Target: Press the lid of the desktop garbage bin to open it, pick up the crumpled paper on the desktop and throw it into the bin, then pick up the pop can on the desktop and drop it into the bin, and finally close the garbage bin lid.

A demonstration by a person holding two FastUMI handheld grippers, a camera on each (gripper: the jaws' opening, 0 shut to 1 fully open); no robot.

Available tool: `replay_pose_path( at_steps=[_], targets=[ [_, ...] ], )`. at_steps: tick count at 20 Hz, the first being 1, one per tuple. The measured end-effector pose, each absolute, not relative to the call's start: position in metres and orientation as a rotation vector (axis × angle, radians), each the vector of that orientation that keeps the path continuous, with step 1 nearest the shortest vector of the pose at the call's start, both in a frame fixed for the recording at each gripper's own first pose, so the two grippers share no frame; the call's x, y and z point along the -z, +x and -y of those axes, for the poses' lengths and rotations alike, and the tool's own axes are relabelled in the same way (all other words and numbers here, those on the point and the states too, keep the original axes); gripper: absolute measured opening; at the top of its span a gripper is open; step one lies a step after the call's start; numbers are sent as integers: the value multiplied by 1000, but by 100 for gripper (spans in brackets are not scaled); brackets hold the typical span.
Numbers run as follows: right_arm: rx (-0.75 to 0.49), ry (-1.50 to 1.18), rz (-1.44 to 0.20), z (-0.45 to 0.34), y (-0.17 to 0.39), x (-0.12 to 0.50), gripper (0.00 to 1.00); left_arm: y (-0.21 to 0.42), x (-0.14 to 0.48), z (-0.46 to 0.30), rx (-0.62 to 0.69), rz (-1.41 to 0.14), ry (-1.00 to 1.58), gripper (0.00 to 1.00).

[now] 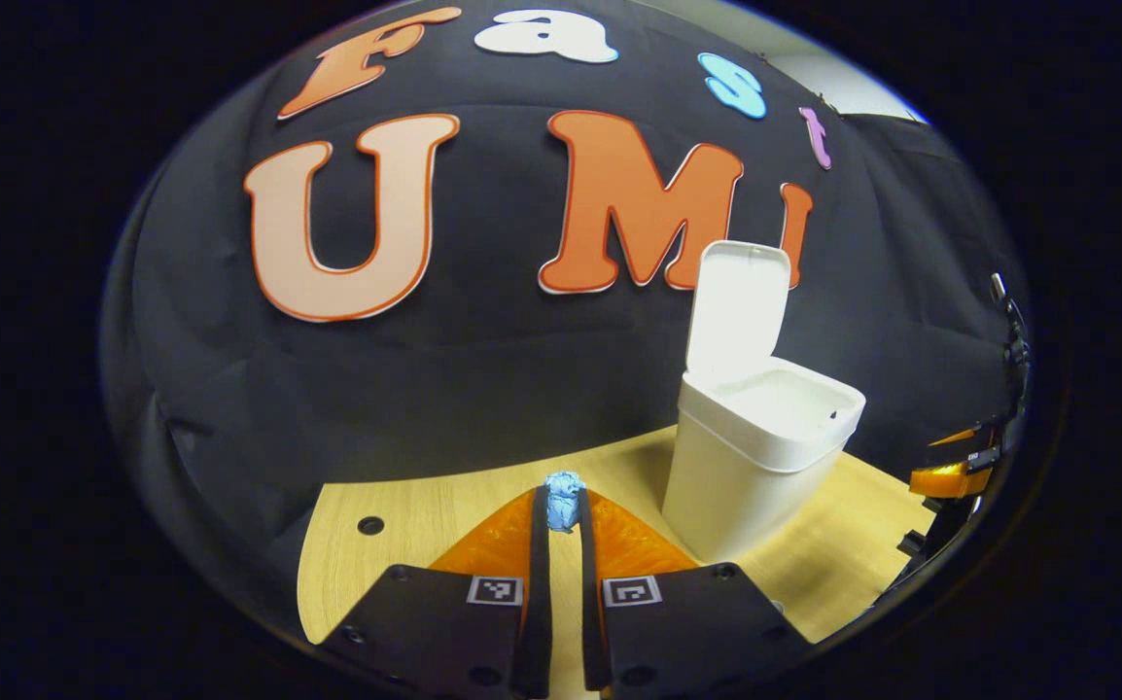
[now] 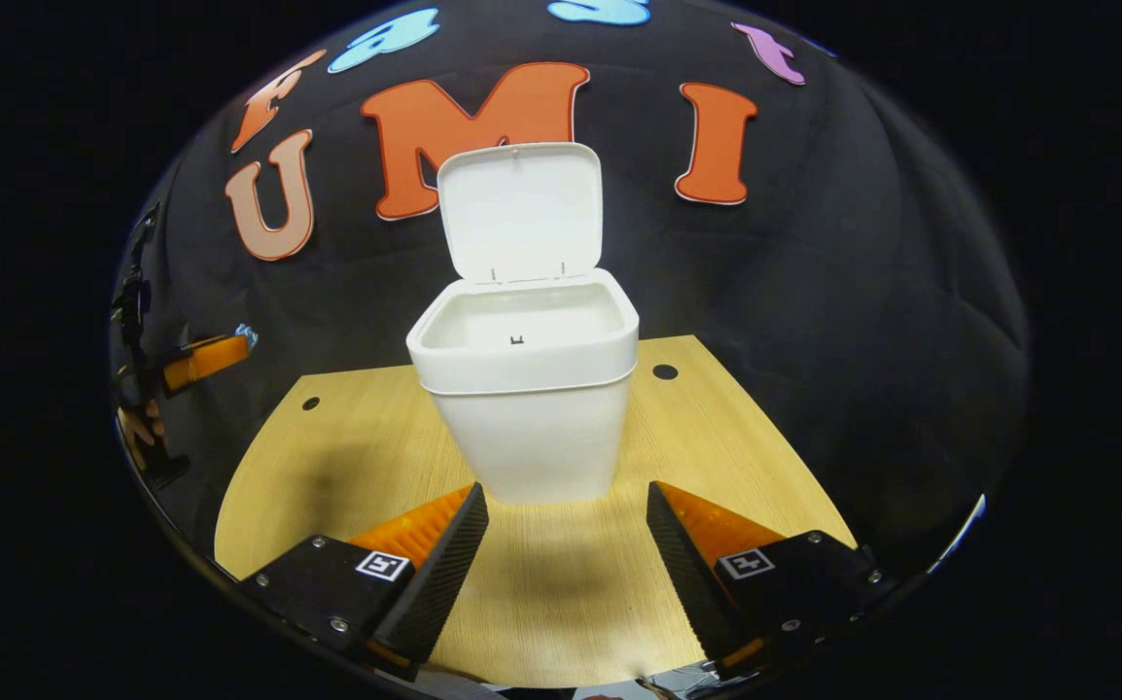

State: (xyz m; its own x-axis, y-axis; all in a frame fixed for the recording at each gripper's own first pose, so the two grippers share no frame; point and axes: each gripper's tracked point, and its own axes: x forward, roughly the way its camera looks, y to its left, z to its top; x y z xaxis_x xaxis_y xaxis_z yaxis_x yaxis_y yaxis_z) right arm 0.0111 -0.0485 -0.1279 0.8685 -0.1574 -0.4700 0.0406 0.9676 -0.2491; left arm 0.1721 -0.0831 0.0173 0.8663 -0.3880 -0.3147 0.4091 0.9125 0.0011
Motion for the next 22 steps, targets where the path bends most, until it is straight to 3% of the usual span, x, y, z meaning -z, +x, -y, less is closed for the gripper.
replay_pose_path(
  at_steps=[8, 22],
  targets=[
    [151, -230, -497, 79, 3, 120, 100, 185, -55, 170, 551, -239, 68, 16],
    [267, -162, -522, 156, -13, 114, 100, 191, -41, 316, 748, -290, 18, 16]
  ],
)
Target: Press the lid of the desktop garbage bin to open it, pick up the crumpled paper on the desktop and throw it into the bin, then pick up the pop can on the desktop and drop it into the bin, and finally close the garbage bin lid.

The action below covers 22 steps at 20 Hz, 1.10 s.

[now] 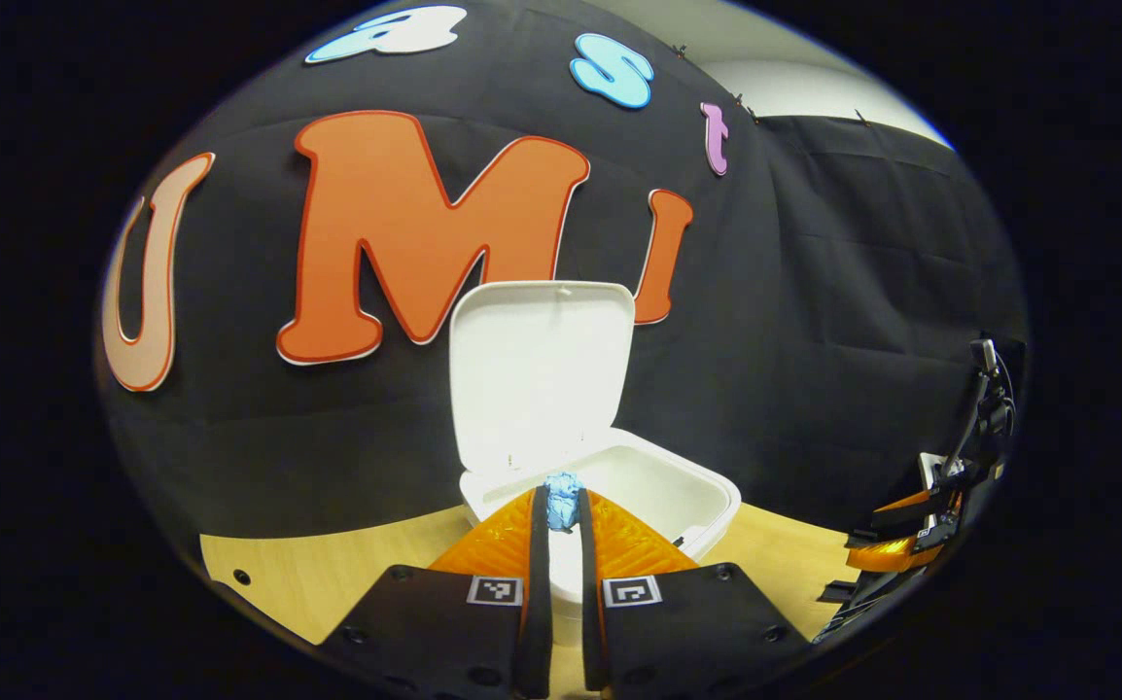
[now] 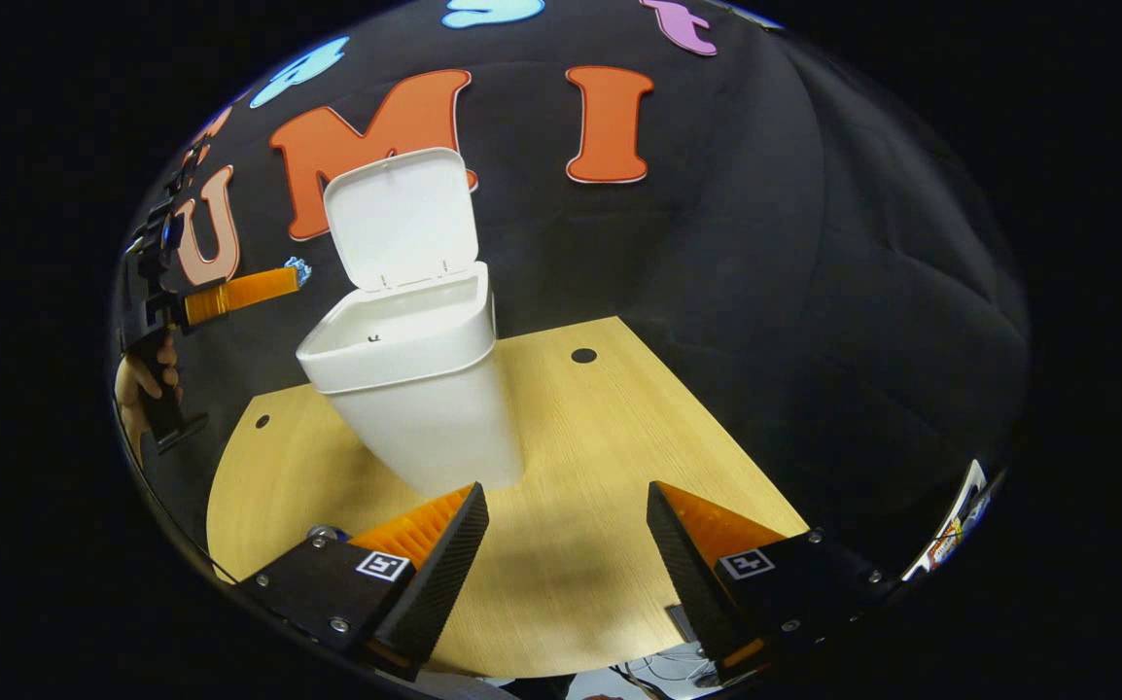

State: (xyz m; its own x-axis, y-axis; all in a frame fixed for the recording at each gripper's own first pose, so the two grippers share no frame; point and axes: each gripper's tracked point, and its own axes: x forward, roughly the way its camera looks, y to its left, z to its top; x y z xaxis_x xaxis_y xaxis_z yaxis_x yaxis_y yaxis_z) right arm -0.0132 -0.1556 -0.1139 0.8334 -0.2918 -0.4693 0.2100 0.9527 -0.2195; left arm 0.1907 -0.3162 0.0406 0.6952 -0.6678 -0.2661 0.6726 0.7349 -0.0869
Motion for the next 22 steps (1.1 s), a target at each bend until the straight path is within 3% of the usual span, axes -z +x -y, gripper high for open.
replay_pose_path(
  at_steps=[8, 10, 12, 14, 16, 22],
  targets=[
    [321, -112, -546, 182, -26, 119, 99, 198, -19, 344, 756, -347, 10, 33],
    [324, -111, -547, 183, -27, 119, 98, 199, -17, 343, 741, -352, 9, 46],
    [326, -114, -551, 184, -28, 120, 98, 199, -16, 341, 732, -357, 1, 81],
    [320, -114, -553, 181, -26, 121, 98, 203, -17, 333, 698, -344, -3, 82],
    [310, -112, -552, 178, -24, 122, 98, 207, -26, 319, 657, -313, -1, 100],
    [246, -136, -554, 150, -9, 125, 98, 211, -31, 266, 542, -287, 6, 99]
  ],
)
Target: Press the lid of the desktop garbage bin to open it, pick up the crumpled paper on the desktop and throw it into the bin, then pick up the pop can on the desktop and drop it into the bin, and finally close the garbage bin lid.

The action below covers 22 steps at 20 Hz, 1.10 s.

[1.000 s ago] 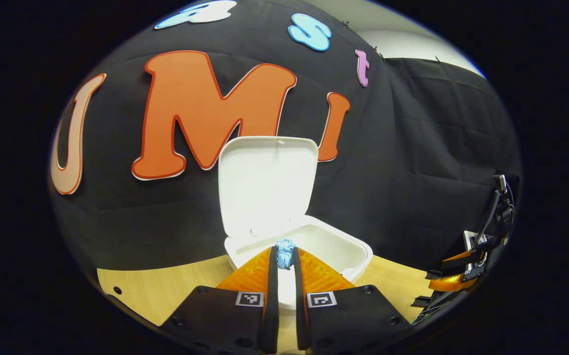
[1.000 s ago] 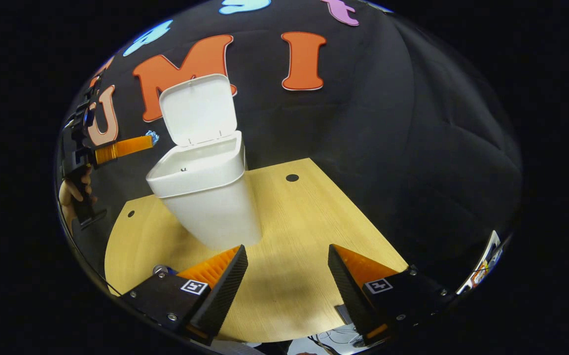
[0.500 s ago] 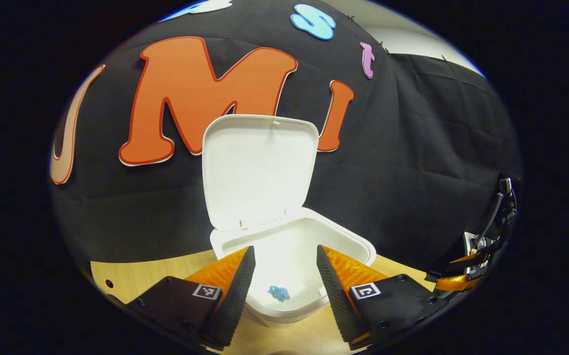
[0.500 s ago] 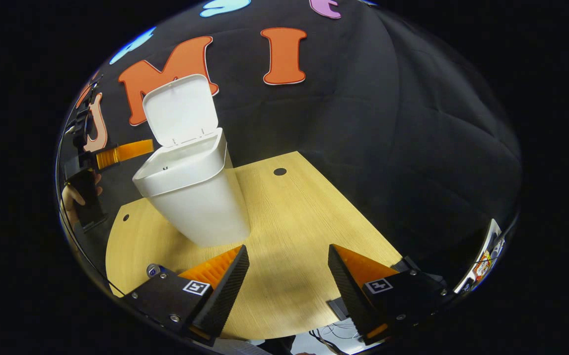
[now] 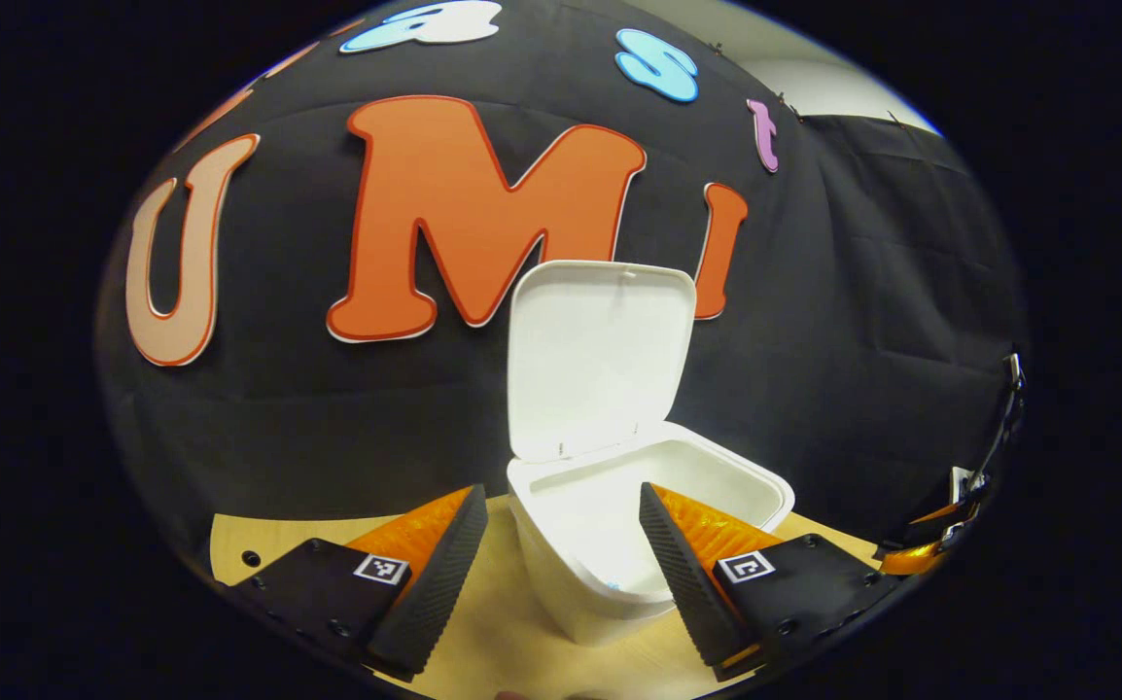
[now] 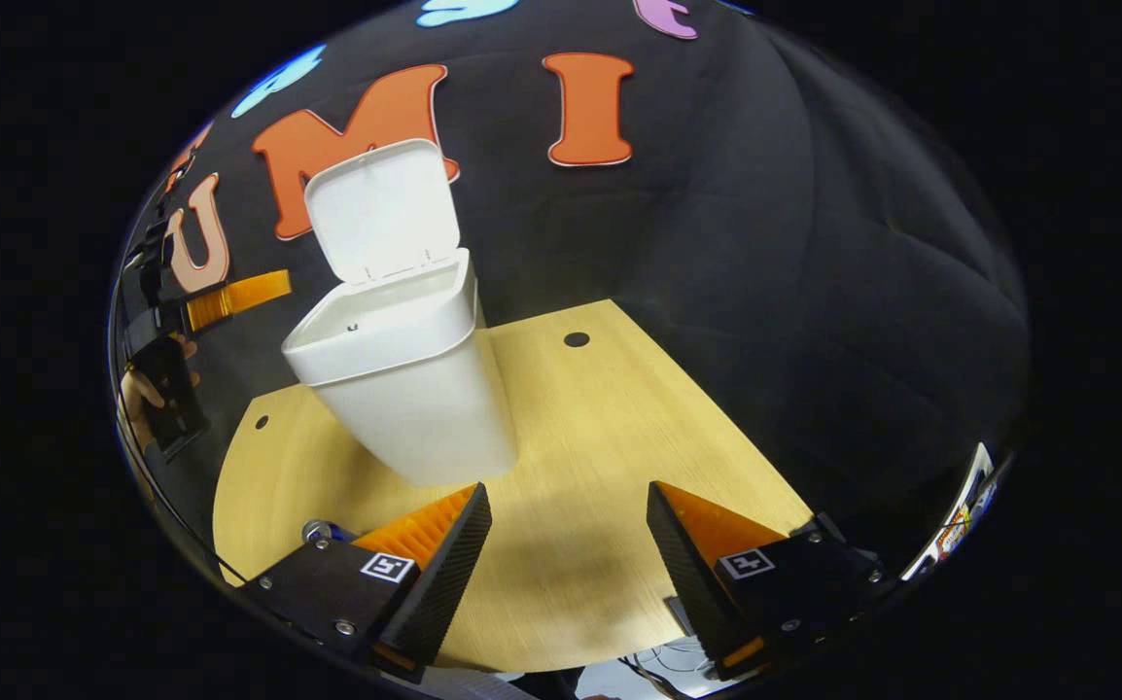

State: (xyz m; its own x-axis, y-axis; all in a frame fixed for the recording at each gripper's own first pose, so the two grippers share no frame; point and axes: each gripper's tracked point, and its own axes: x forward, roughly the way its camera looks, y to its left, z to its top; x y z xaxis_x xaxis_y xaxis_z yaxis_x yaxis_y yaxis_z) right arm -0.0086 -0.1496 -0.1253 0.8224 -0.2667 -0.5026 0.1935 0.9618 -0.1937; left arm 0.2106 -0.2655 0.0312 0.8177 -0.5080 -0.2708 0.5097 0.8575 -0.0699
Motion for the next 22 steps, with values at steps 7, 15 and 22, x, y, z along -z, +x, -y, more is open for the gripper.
replay_pose_path(
  at_steps=[7, 15, 22],
  targets=[
    [125, -176, -568, 96, 16, 137, 98, 204, -35, 183, 401, -277, -13, 99],
    [-26, -229, -594, 20, 40, 161, 98, 189, -31, 84, 248, -284, -15, 99],
    [-131, -263, -654, -46, 41, 197, 98, 173, -18, 11, 138, -301, -13, 99]
  ],
)
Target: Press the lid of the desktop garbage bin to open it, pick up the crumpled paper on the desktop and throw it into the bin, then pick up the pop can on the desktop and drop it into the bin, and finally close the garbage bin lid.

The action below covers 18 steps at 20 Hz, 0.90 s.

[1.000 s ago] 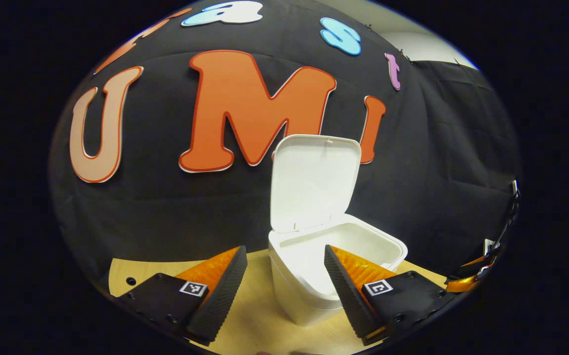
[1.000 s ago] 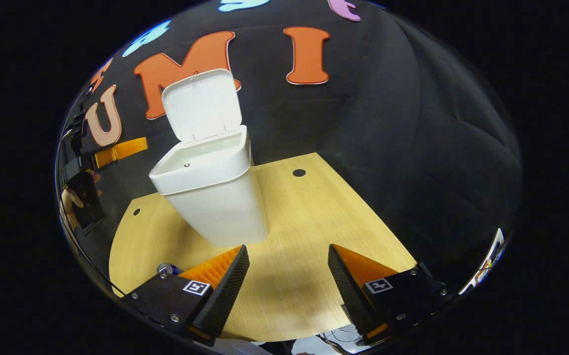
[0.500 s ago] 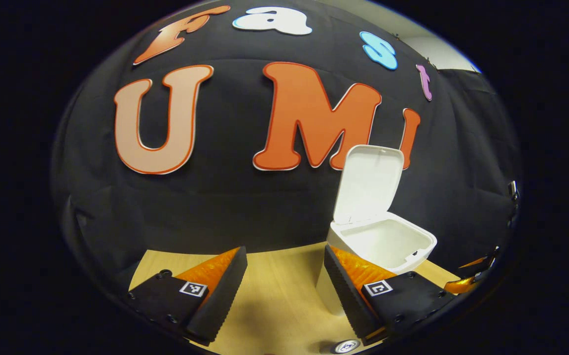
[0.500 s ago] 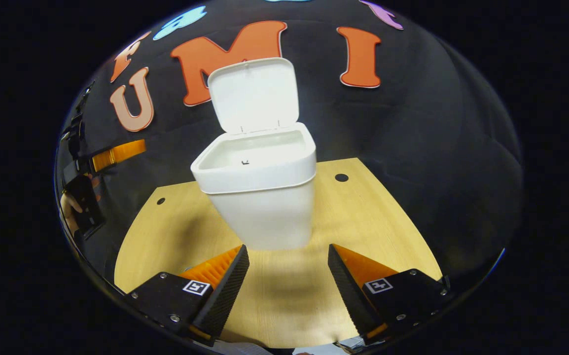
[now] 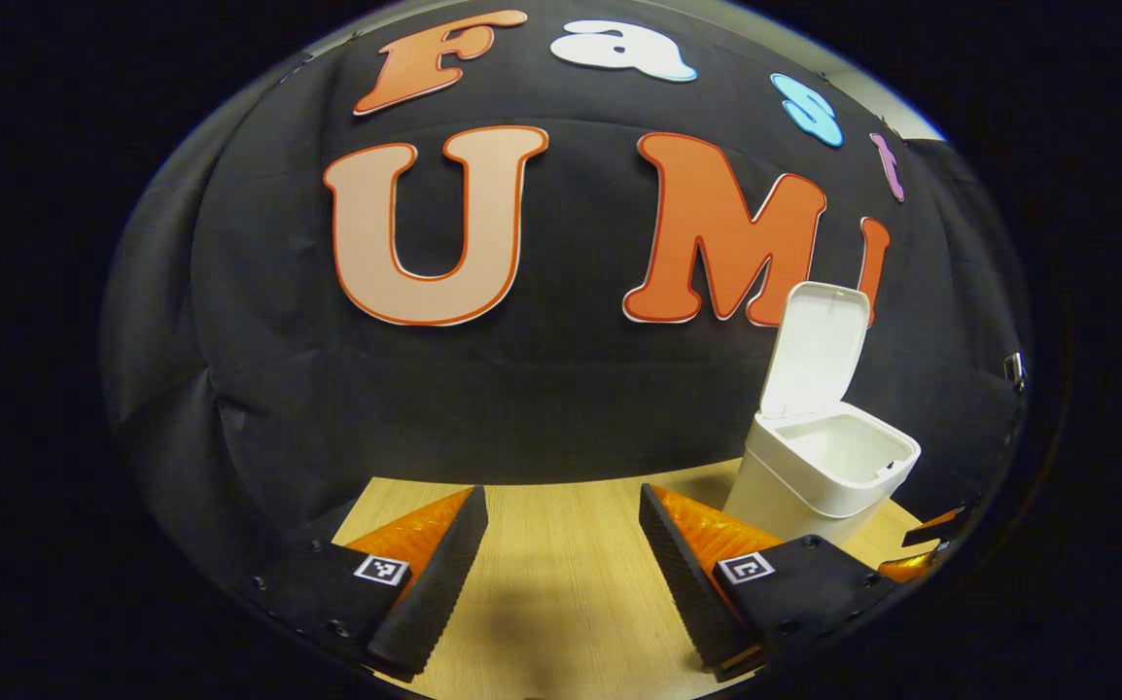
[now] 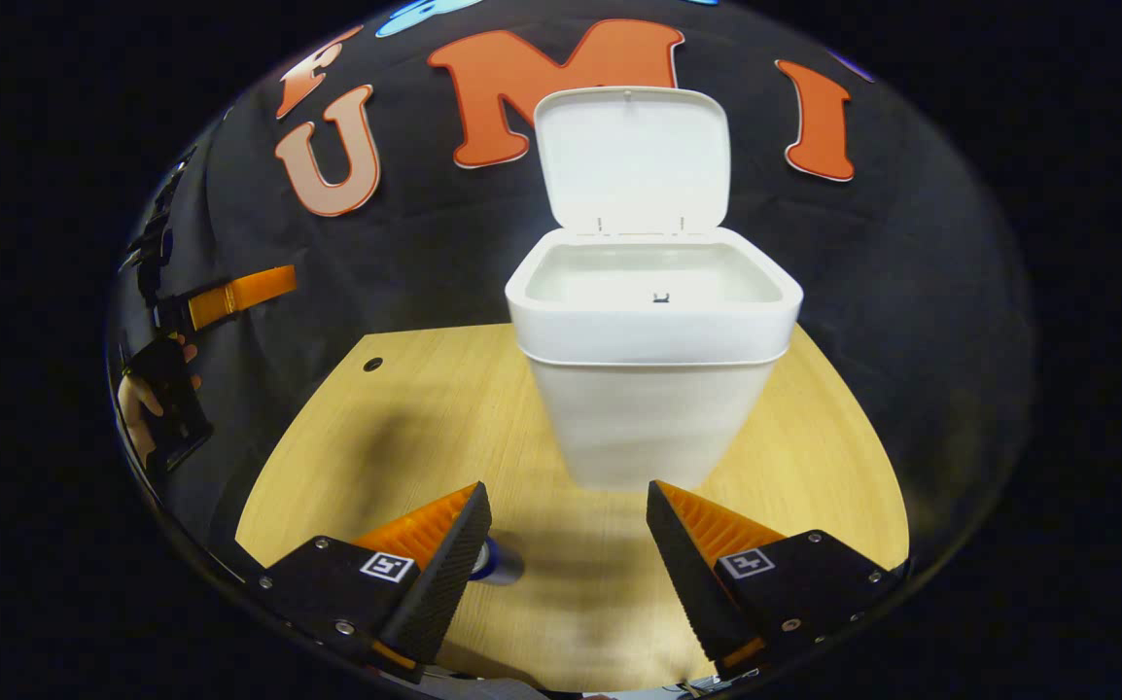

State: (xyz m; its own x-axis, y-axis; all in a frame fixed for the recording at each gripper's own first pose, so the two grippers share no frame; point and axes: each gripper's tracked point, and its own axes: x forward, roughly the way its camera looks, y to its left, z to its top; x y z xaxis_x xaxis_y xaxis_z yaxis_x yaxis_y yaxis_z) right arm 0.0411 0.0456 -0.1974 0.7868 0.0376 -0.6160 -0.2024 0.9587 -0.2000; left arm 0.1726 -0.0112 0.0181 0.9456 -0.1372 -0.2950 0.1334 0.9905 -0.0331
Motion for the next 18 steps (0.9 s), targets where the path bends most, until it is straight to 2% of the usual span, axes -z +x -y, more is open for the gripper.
replay_pose_path(
  at_steps=[8, 18],
  targets=[
    [-199, -385, -737, -97, 32, 257, 98, 157, -10, -53, 59, -301, -5, 99],
    [-204, -478, -915, -88, 21, 334, 98, 149, 1, -88, 9, -322, -13, 99]
  ],
)
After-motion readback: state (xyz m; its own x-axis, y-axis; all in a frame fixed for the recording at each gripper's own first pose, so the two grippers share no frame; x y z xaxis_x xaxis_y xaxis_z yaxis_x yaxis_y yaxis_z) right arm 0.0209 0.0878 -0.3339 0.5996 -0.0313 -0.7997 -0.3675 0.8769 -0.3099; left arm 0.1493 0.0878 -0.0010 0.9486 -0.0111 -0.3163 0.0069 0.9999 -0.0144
